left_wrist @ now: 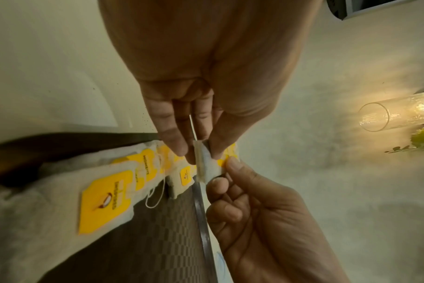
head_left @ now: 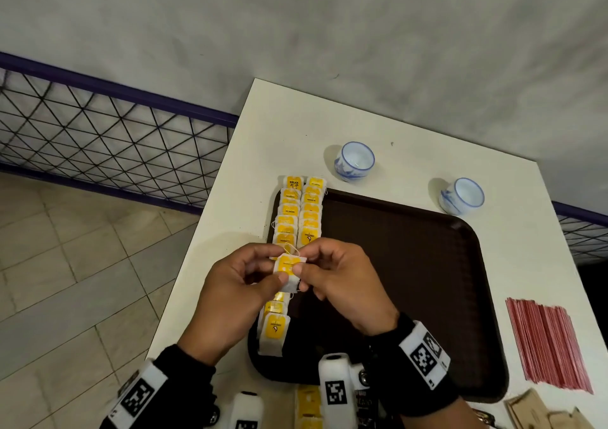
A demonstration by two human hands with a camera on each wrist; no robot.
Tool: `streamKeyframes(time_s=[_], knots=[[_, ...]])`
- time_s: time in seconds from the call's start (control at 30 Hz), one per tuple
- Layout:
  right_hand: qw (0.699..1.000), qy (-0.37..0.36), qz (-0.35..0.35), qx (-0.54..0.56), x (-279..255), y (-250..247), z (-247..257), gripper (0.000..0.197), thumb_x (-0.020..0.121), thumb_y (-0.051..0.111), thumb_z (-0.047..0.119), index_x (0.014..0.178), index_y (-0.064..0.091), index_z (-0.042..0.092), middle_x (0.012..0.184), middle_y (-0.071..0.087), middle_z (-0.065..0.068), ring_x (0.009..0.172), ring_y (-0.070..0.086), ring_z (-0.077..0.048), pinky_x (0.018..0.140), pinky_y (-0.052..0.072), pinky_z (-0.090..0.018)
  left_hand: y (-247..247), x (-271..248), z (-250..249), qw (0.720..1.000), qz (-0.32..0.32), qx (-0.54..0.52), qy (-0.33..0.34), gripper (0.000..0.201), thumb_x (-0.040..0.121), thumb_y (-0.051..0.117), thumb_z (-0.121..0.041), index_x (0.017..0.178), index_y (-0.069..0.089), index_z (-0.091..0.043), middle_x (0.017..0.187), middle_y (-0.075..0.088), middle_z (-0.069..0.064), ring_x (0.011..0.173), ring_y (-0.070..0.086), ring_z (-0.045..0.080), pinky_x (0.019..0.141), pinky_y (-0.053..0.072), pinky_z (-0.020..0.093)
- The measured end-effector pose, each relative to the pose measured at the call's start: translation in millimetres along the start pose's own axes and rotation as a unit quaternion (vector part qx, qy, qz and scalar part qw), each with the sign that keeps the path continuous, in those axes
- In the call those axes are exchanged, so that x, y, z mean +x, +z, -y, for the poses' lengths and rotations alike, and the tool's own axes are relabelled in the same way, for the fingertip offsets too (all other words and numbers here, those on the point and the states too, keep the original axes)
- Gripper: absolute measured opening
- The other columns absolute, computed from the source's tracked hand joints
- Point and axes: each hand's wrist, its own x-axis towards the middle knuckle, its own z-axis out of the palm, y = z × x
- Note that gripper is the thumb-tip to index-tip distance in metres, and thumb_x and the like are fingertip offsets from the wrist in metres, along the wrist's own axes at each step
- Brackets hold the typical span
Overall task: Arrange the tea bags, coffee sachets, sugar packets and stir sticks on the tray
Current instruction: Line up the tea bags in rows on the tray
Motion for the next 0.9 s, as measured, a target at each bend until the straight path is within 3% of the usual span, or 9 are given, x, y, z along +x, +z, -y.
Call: streamKeyframes(time_s=[0.17, 0.3, 0.4, 0.53, 0.6, 0.7, 0.83, 0.9], knots=[[1.000, -0.005, 0.000, -0.008, -1, -2, 0, 0.003, 0.089, 0.071, 0.002, 0.092, 0.070, 0.002, 0.067, 0.067, -0.008, 0.054, 0.062, -0.010, 0.046, 0.043, -0.023, 3, -1, -2, 1.000, 0.002, 0.021, 0.012, 0.032, 0.083, 0.079, -0.005, 0.108, 0.072, -0.025, 0.089, 0.080, -0.001, 0.089, 0.075, 0.016, 0.085, 0.059, 0.038], [1.000, 0.004, -0.016, -0.005, 1, -16, 0, 0.003, 0.088, 0.070, 0.000, 0.091, 0.069, -0.001, 0.065, 0.068, -0.017, 0.051, 0.060, -0.012, 0.045, 0.043, -0.023, 3, -2, 0, 0.999, 0.006, 0.038, 0.015, 0.029, 0.083, 0.079, -0.009, 0.107, 0.073, -0.025, 0.092, 0.079, -0.004, 0.093, 0.074, 0.013, 0.088, 0.059, 0.037], [1.000, 0.021, -0.017, -0.002, 5, -26, -3, 0.003, 0.090, 0.068, -0.001, 0.093, 0.067, -0.002, 0.074, 0.071, -0.021, 0.059, 0.067, -0.019, 0.045, 0.045, -0.024, -3, -4, 3, 0.999, -0.010, 0.048, 0.010, 0.026, 0.087, 0.076, -0.007, 0.103, 0.074, -0.027, 0.091, 0.079, -0.008, 0.092, 0.073, 0.009, 0.084, 0.058, 0.032], [0.998, 0.063, -0.008, -0.015, 18, -38, -11, 0.005, 0.091, 0.066, -0.003, 0.095, 0.065, -0.005, 0.068, 0.071, -0.008, 0.057, 0.067, -0.018, 0.045, 0.048, -0.023, -13, -11, 8, 0.998, -0.024, 0.066, 0.004, 0.022, 0.089, 0.074, -0.009, 0.100, 0.075, -0.028, 0.089, 0.078, -0.010, 0.088, 0.073, 0.008, 0.075, 0.056, 0.026], [0.996, 0.082, 0.002, -0.028, 25, -37, -14, 0.010, 0.090, 0.067, -0.003, 0.098, 0.064, -0.007, 0.069, 0.070, -0.009, 0.056, 0.067, -0.018, 0.045, 0.049, -0.023, -19, -16, 13, 0.997, -0.023, 0.079, 0.003, 0.021, 0.089, 0.074, -0.010, 0.100, 0.075, -0.027, 0.088, 0.078, -0.010, 0.087, 0.073, 0.008, 0.074, 0.055, 0.026], [0.994, 0.098, -0.003, -0.040, 36, -32, -18, 0.014, 0.090, 0.068, -0.002, 0.101, 0.062, -0.007, 0.068, 0.068, -0.011, 0.053, 0.066, -0.018, 0.043, 0.049, -0.023, -27, -28, 20, 0.995, -0.009, 0.102, 0.008, 0.022, 0.089, 0.074, -0.010, 0.101, 0.074, -0.028, 0.087, 0.078, -0.010, 0.087, 0.072, 0.009, 0.074, 0.054, 0.024], [0.994, 0.095, -0.028, -0.055, 47, -25, -21, 0.010, 0.089, 0.070, -0.002, 0.092, 0.061, 0.001, 0.069, 0.065, -0.013, 0.050, 0.064, -0.019, 0.041, 0.047, -0.023, -34, -49, 25, 0.989, 0.019, 0.149, -0.008, 0.023, 0.088, 0.075, -0.013, 0.099, 0.074, -0.033, 0.086, 0.076, -0.016, 0.084, 0.070, 0.005, 0.069, 0.053, 0.020], [0.992, 0.090, -0.048, -0.070, 50, -23, -22, 0.013, 0.087, 0.071, -0.002, 0.095, 0.060, -0.003, 0.066, 0.065, -0.012, 0.048, 0.064, -0.019, 0.041, 0.048, -0.024, -35, -61, 30, 0.984, 0.042, 0.174, -0.007, 0.024, 0.088, 0.075, -0.012, 0.098, 0.074, -0.035, 0.086, 0.075, -0.018, 0.085, 0.069, 0.005, 0.069, 0.053, 0.016]])
